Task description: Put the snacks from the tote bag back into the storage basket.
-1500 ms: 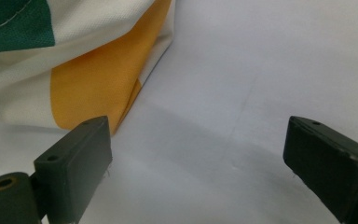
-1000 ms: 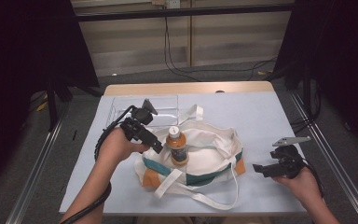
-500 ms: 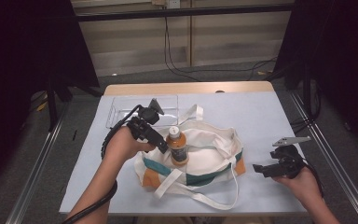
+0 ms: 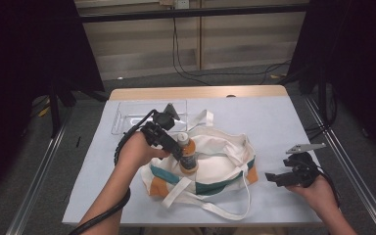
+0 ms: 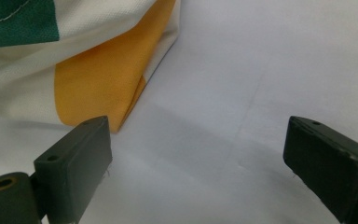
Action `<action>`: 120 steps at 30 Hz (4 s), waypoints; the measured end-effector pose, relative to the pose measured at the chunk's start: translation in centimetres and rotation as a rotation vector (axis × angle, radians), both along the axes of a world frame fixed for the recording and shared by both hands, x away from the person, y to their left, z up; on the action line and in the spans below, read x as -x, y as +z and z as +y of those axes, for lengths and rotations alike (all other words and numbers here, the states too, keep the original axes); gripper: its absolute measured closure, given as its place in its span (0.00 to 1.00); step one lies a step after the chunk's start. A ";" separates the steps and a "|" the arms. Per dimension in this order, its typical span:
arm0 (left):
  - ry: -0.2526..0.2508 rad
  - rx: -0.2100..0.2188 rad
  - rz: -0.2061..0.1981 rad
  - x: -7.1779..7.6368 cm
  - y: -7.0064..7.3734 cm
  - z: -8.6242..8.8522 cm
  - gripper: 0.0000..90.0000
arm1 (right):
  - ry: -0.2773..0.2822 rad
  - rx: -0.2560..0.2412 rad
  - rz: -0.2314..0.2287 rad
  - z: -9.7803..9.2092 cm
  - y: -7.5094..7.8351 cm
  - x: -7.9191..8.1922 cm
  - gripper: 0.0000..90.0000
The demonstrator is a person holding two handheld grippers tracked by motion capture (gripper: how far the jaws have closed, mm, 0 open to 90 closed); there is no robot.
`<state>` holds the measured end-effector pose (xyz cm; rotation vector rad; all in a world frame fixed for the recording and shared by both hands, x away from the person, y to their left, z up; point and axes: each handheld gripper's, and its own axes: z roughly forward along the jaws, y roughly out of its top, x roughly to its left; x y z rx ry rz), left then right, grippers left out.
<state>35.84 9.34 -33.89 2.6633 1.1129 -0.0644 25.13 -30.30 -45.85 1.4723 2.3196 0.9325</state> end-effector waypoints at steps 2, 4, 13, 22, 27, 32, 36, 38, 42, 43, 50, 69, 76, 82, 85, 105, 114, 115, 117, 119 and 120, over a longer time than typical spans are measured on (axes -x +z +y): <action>-0.002 -0.002 -0.001 0.0 0.0 -0.1 0.08 | 0.004 -0.002 -0.003 0.0 0.0 0.0 0.08; -0.005 0.000 0.000 0.0 -0.1 -0.3 0.09 | 0.004 -0.002 -0.003 0.0 0.0 0.0 0.08; -0.021 0.005 -0.001 -0.2 -0.4 -1.2 0.09 | 0.006 -0.003 -0.001 0.1 0.0 0.0 0.08; -0.030 0.007 0.000 -0.2 -0.5 -1.9 0.11 | 0.008 -0.003 0.001 0.0 0.0 0.0 0.08; -0.026 0.014 0.004 -0.3 -0.7 -2.2 0.12 | 0.006 -0.003 0.001 0.0 0.0 0.0 0.08; -0.023 0.026 0.000 -0.4 -0.8 -2.3 0.13 | 0.010 0.001 0.002 0.0 0.0 0.0 0.08; -0.019 0.020 0.003 -0.4 -0.9 -2.4 0.14 | 0.009 0.001 0.004 0.0 0.0 0.0 0.08; -0.023 0.019 0.004 -0.4 -0.9 -2.5 0.14 | 0.010 0.000 0.006 0.0 0.0 0.0 0.08; -0.026 0.018 0.006 -0.5 -1.0 -2.8 0.15 | 0.010 0.001 0.005 0.0 0.0 0.0 0.08; -0.026 0.018 0.006 -0.5 -1.0 -2.8 0.15 | 0.010 0.001 0.005 0.0 0.0 0.0 0.08; -0.018 0.030 0.017 -0.6 -1.3 -3.2 0.19 | 0.012 -0.003 0.003 0.0 -0.1 0.0 0.08; -0.021 0.024 0.016 -0.9 -1.5 -3.9 0.30 | 0.014 -0.003 0.011 0.1 -0.1 0.0 0.08; -0.012 0.019 0.011 -0.9 -1.5 -4.0 0.32 | 0.015 -0.002 0.011 0.1 0.0 0.0 0.08; -0.014 0.019 0.006 -0.9 -1.5 -4.0 0.33 | 0.018 -0.003 0.012 0.1 0.0 0.0 0.08; -0.010 0.023 0.008 -1.0 -1.5 -4.0 0.34 | 0.017 -0.003 0.012 0.1 0.0 0.0 0.08; -0.021 -0.024 0.018 -1.4 0.6 -4.3 0.34 | 0.021 -0.010 0.011 -0.1 -0.1 0.0 0.08; -0.027 -0.042 0.017 -1.5 2.5 -4.3 0.34 | 0.021 -0.009 0.017 0.0 0.0 0.0 0.08; -0.037 -0.041 0.019 -1.6 2.6 -4.2 0.34 | 0.020 -0.008 0.014 0.0 0.0 0.0 0.08; -0.041 -0.044 0.021 -1.6 3.0 -4.2 0.34 | 0.020 -0.008 0.014 0.0 0.0 0.0 0.08; -0.039 -0.039 0.022 -1.7 3.1 -4.2 0.34 | 0.021 -0.009 0.017 0.0 0.0 0.0 0.08; -0.038 -0.034 0.023 -1.7 3.3 -4.1 0.34 | 0.020 -0.009 0.018 0.0 0.0 0.0 0.08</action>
